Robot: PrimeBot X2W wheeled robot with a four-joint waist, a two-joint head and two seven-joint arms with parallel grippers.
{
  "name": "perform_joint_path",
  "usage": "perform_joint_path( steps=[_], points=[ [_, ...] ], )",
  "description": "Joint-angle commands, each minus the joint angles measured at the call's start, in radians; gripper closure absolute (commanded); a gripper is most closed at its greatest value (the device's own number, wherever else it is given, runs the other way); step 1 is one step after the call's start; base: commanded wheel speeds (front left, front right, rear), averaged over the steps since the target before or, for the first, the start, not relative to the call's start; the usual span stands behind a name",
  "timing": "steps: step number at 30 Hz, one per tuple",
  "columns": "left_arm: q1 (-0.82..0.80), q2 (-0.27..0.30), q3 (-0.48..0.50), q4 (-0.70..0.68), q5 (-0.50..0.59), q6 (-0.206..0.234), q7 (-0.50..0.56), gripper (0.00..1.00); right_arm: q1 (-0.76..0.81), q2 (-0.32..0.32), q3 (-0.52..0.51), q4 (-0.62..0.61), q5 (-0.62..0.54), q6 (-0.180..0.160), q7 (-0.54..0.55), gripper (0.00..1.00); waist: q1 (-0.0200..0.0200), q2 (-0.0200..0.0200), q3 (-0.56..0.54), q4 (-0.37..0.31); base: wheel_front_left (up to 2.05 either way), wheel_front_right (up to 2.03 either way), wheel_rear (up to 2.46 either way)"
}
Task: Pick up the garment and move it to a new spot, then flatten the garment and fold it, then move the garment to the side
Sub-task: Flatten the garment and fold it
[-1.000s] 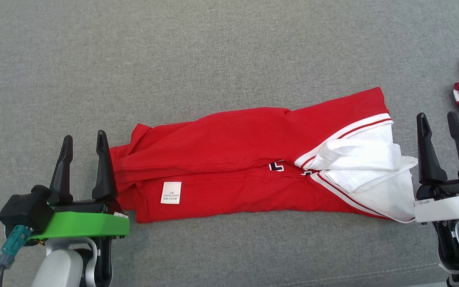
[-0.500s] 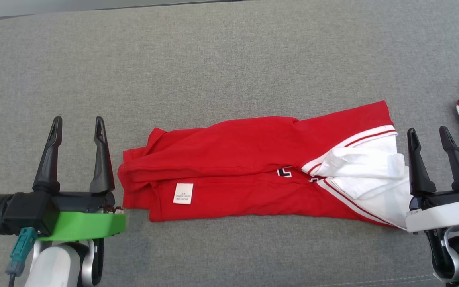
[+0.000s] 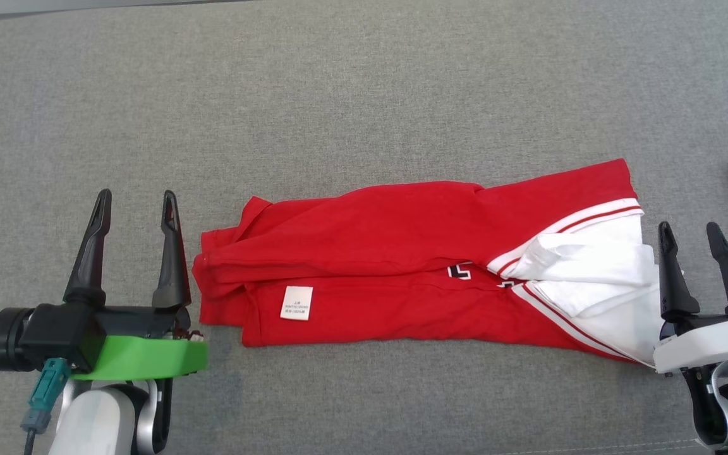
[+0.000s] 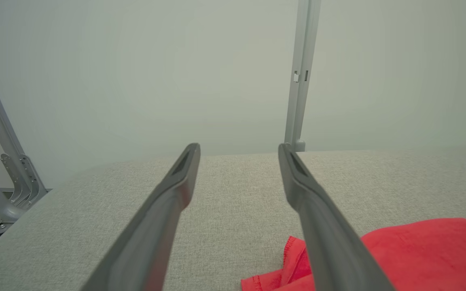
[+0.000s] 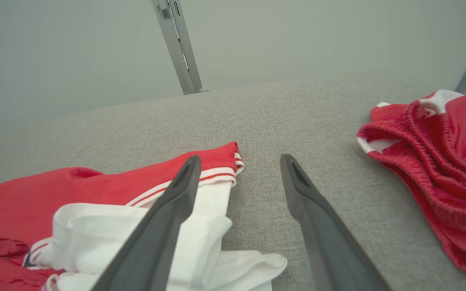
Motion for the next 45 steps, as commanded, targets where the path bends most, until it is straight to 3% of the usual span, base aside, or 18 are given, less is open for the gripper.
perform_joint_path(
  steps=[1, 13, 19, 21, 22, 23, 29, 38, 45],
  points=[
    [-0.016, -0.006, 0.002, 0.007, 0.007, -0.008, -0.007, 0.0, -0.007, 0.0, 0.002, 0.034, 0.013, -0.001, 0.002, 0.0, 0.0001, 0.0, 0.011, 0.009, 0.0, 0.0, 0.0],
    [-0.046, -0.035, -0.004, 0.036, 0.024, -0.032, -0.007, 0.0, -0.063, 0.009, 0.152, 0.248, 0.11, 0.0, 0.06, 0.0, 0.0001, 0.0, 0.05, 0.024, 0.0, 0.0, 0.0],
    [-0.06, -0.041, 0.0, 0.043, 0.032, -0.041, -0.007, 0.0, -0.095, 0.003, 0.276, 0.282, 0.163, 0.004, 0.108, 0.0, 0.0001, 0.0, 0.06, 0.026, 0.0, 0.0, 0.0],
    [-0.063, -0.044, 0.002, 0.045, 0.034, -0.041, -0.007, 0.0, -0.106, -0.005, 0.328, 0.28, 0.195, 0.004, 0.126, 0.59, 0.0001, 0.0, 0.062, 0.026, 0.0, 0.0, 0.0],
    [-0.064, -0.046, 0.003, 0.046, 0.035, -0.042, -0.007, 0.0, -0.109, -0.013, 0.35, 0.279, 0.207, 0.004, 0.133, 0.98, 0.0001, 0.0, 0.062, 0.027, 0.0, 0.0, 0.0],
    [-0.066, -0.048, 0.003, 0.048, 0.037, -0.043, -0.007, 0.0, -0.113, -0.021, 0.374, 0.277, 0.222, 0.004, 0.138, 1.0, 0.0001, 0.0, 0.063, 0.027, 0.0, 0.0, 0.0],
    [-0.063, -0.062, 0.005, 0.047, 0.044, -0.042, -0.007, 0.0, -0.137, -0.081, 0.405, 0.255, 0.304, 0.0, 0.1, 1.0, 0.0001, 0.0, 0.061, 0.027, 0.0, 0.0, 0.0],
    [-0.048, -0.07, 0.027, 0.041, 0.047, -0.048, -0.007, 0.0, -0.1, -0.185, 0.247, 0.221, 0.378, -0.001, 0.016, 1.0, 0.0001, 0.0, 0.055, 0.006, 0.0, 0.0, 0.0],
    [-0.053, -0.072, 0.042, 0.046, 0.052, -0.058, -0.007, 0.0, -0.093, -0.246, 0.178, 0.17, 0.366, -0.001, 0.005, 1.0, 0.0001, 0.0, 0.041, -0.015, 0.0, 0.0, 0.0]
  ],
)
